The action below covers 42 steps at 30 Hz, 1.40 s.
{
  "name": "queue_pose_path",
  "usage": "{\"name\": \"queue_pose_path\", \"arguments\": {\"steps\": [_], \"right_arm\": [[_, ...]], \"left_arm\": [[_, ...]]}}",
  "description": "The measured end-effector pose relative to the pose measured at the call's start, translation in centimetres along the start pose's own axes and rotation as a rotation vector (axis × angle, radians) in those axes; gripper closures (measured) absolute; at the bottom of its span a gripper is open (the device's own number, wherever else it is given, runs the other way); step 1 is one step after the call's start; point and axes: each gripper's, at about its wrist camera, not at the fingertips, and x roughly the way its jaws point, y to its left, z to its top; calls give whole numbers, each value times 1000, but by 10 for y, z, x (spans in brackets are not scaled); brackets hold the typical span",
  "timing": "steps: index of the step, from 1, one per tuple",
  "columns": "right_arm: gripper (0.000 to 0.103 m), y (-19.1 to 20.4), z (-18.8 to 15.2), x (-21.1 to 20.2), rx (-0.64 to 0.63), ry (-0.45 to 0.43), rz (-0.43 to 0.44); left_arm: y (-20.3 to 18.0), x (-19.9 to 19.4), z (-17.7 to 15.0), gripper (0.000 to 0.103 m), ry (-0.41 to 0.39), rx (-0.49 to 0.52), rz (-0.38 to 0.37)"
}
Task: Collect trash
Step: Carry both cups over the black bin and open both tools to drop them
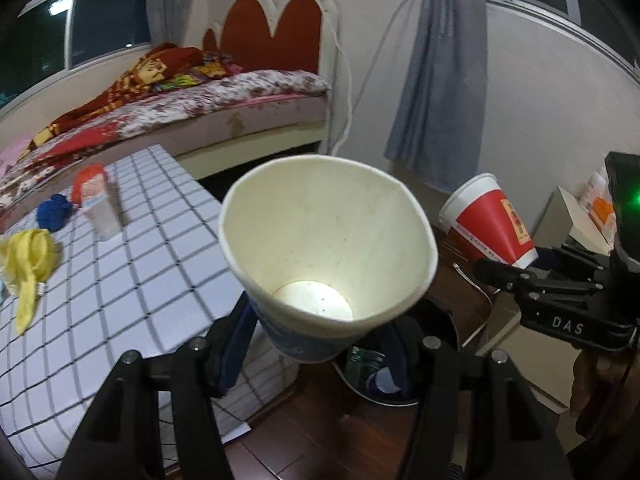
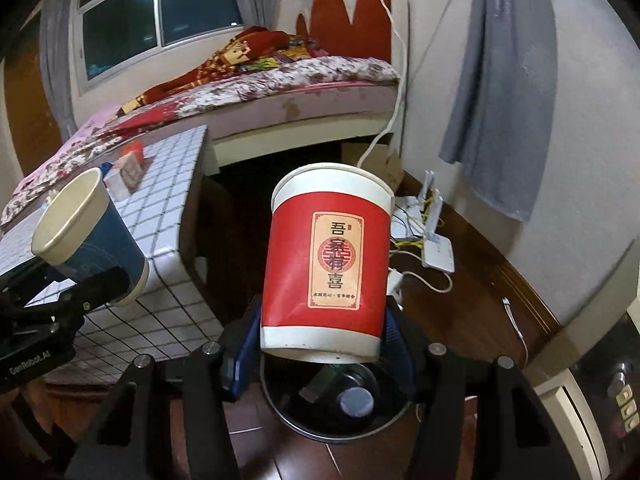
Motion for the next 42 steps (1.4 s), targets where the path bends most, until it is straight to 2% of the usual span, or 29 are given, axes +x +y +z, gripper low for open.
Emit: {"name": "queue_pose_path", "arguments": {"steps": [6,18,25,33,35,36,37,38,42], "right_arm": [[45,-19,-13,5,10,29,-26],[45,-39,-37,36,-2,85,-29],[45,-46,-63,72,-75,160,-15],[44,-45,-72,112,-99,222,24],[43,-43,-74,119,-116,237,30],[40,-42,-76,124,-131,247,24],[19,-42,-79,131,-151,268,-9],[7,-42,-84,137,-161,290,-45],[7,-58,-100,146,-116,342,-78]], "left_arm": [[-18,16,-8,43,47,24,-61],[-46,56,-26,43,126,50,-132],[-45,93,-34,43,194,42,-153],[-50,123,-42,42,266,38,-178],[-48,129,-42,38,278,16,-214],[-49,134,-42,21,289,1,-225],[-48,138,-43,12,295,-9,-219],[-47,140,-44,6,295,-19,-220],[-36,139,-49,2,306,-66,-172]]}}
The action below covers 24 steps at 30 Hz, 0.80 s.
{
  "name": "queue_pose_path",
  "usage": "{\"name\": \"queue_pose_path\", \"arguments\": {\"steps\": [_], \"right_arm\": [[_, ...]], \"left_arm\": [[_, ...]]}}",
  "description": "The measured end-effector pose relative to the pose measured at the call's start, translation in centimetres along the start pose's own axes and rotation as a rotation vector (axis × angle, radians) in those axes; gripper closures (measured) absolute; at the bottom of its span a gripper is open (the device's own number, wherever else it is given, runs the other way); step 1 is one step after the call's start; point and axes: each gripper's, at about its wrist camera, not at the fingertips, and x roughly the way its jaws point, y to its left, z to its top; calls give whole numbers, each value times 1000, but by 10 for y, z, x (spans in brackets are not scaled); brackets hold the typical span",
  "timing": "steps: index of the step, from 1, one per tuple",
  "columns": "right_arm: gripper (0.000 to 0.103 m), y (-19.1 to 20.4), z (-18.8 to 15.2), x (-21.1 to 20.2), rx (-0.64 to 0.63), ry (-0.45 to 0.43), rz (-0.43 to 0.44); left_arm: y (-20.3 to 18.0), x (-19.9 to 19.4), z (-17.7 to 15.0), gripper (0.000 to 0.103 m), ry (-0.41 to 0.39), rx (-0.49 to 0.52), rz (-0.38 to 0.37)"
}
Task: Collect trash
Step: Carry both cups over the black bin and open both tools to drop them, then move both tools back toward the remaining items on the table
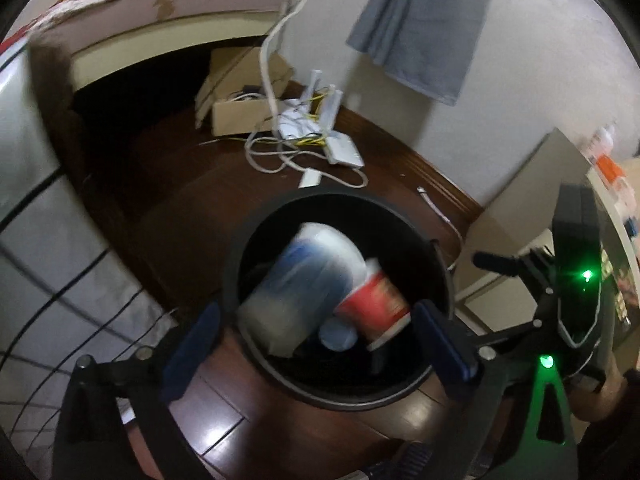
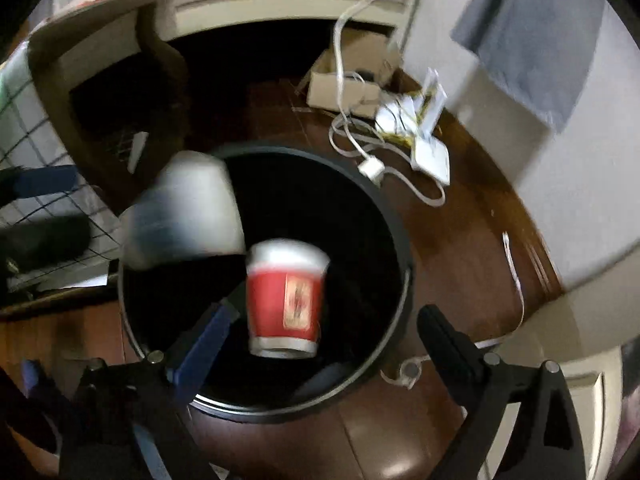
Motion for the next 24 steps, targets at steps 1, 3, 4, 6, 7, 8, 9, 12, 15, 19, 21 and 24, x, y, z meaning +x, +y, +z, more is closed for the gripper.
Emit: {"name": "queue_pose_path", "arguments": {"steps": [1,3,4,6,7,8,9,12,15,19,21,24], "right_arm": [[7,-2,-1,0,7,5,0],[7,-2,-1,-3,25,9,-5],[7,-2,0,-6,36,5,-3],[6,-1,2,-13,56,-6,7],[6,1,3,-17,61,-7,-2],[4,4,4,-21,63,-12,-3],[3,6,6,-27,65,-20,-1],[1,14,10,-38,64,-54,-4],[1,22,13,-58,56,-91,4],[1,32,15,-79,38,-118,8],[1,37,15,-88,37,-128,15],[1,47,14,-105,39,-151,27]], "left_arm": [[2,-1,-1,2,-4,-2,17],[5,-5,-5,1,-12,6,69],[6,-7,-6,1,-16,8,86],[8,-13,-8,1,-26,10,106],[8,-17,-8,1,-31,13,117],[7,-22,-9,1,-40,16,131],[8,-27,-9,1,-48,16,139],[9,-42,-12,1,-70,15,157],[12,-53,-11,1,-87,7,164],[16,-71,-16,1,-106,3,183],[18,-81,-20,1,-118,4,193],[22,-97,-24,1,-139,-4,210]]}}
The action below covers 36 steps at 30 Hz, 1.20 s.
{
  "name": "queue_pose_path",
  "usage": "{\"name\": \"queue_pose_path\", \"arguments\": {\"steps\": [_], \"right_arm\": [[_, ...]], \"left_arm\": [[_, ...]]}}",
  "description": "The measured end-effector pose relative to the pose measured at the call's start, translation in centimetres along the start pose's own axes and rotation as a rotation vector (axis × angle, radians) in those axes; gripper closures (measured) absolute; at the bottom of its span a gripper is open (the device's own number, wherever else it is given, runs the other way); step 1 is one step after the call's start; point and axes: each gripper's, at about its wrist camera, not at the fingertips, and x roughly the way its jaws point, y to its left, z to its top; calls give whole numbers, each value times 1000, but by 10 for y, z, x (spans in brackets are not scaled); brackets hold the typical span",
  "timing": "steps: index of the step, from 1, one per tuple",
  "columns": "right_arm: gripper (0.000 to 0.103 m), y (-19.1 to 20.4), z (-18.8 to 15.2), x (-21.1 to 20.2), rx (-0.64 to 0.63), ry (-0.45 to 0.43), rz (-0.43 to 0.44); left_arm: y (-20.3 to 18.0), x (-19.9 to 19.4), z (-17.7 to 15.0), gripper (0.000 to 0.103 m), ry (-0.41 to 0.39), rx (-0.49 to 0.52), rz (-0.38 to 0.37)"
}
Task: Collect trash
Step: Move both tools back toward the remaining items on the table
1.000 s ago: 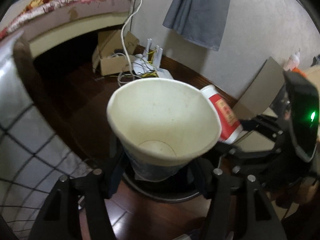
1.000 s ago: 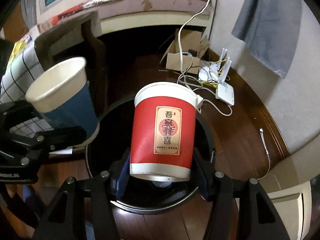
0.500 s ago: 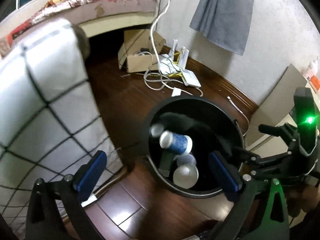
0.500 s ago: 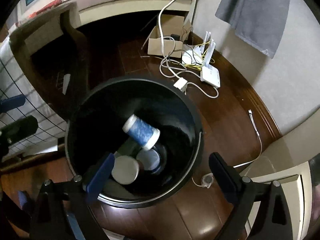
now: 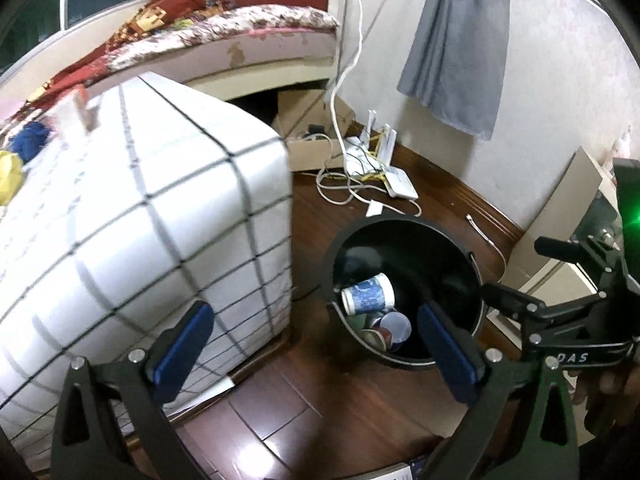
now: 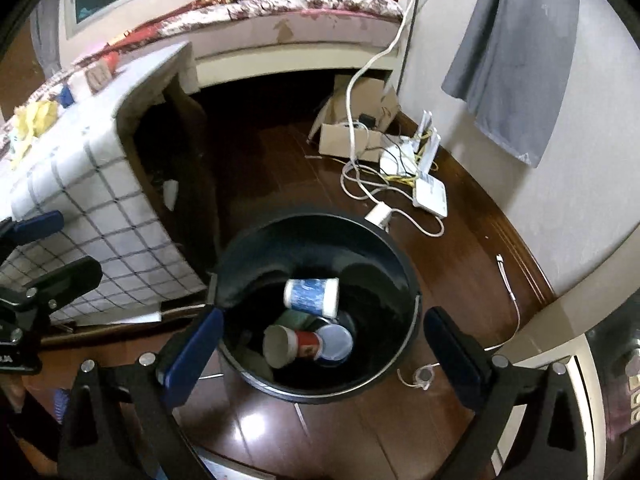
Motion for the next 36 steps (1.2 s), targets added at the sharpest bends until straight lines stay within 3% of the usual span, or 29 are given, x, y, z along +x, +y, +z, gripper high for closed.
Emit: {"name": "queue_pose_path", "arguments": {"steps": [10,21,36], "right_arm": [[1,35,3,-37,-14,-59,9],[1,90,30,-50,-58,-130,88],[1,186,69,-51,-167,-202,222]], "left_arm": [[33,-47,-2,1,-68,-48,82],[72,-76,-9,1,-113,-109,144],[176,-117,-30,1,-159,-260,294]]}}
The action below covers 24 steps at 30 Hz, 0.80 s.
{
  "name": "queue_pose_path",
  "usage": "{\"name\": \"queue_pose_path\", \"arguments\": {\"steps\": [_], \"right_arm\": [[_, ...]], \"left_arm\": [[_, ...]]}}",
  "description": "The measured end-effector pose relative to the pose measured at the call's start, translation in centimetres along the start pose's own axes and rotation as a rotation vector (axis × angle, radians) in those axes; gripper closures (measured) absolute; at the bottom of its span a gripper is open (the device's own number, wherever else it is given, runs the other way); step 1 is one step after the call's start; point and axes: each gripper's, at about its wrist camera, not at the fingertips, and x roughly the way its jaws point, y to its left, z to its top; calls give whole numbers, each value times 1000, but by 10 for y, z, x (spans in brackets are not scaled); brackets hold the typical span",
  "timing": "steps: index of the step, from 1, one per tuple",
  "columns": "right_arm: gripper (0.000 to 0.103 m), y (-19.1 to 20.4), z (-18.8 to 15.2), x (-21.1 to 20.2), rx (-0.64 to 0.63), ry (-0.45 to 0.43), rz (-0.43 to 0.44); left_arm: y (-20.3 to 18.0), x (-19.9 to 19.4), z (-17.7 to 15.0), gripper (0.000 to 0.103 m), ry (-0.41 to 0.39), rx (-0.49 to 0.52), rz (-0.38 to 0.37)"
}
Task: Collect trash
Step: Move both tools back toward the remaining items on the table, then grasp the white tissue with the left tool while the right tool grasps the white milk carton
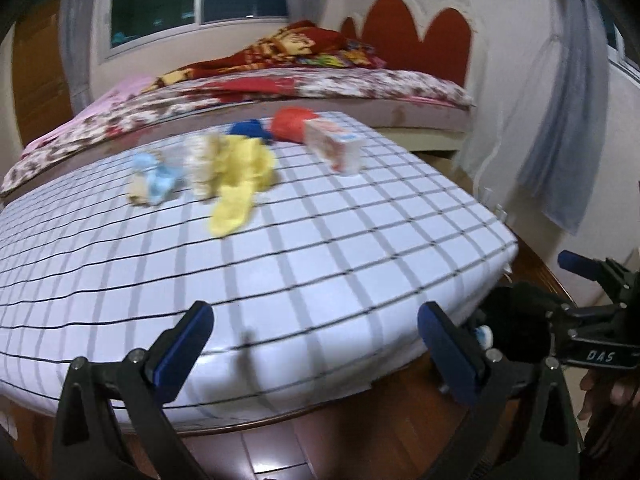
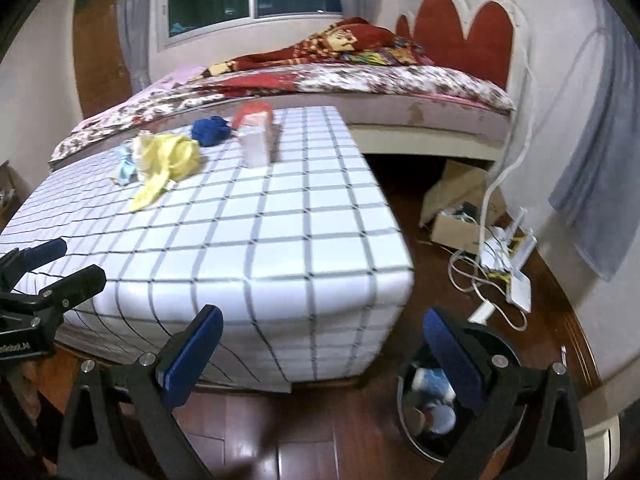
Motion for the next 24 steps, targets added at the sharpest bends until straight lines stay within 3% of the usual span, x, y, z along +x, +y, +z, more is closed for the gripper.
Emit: {"name": "queue_pose_path", "arguments": {"steps": [10,13,19,21,24], "right_arm": [[1,45,38,24,-40,-43,61],[1,51,54,36,-45,-16,43],[1,52,89,72,-51,13,59],[2,51,99,85,-60,19,59],[13,52,114,110,-72,33,66]], "left_arm": [[74,7,13,2,-26,-111,54],[90,18,26,20,-26,-138,39],[107,49,51,22,-34,-144,65],[112,64,60,29,-19,-143,63],[115,84,68,33,-5,-139,59]]}}
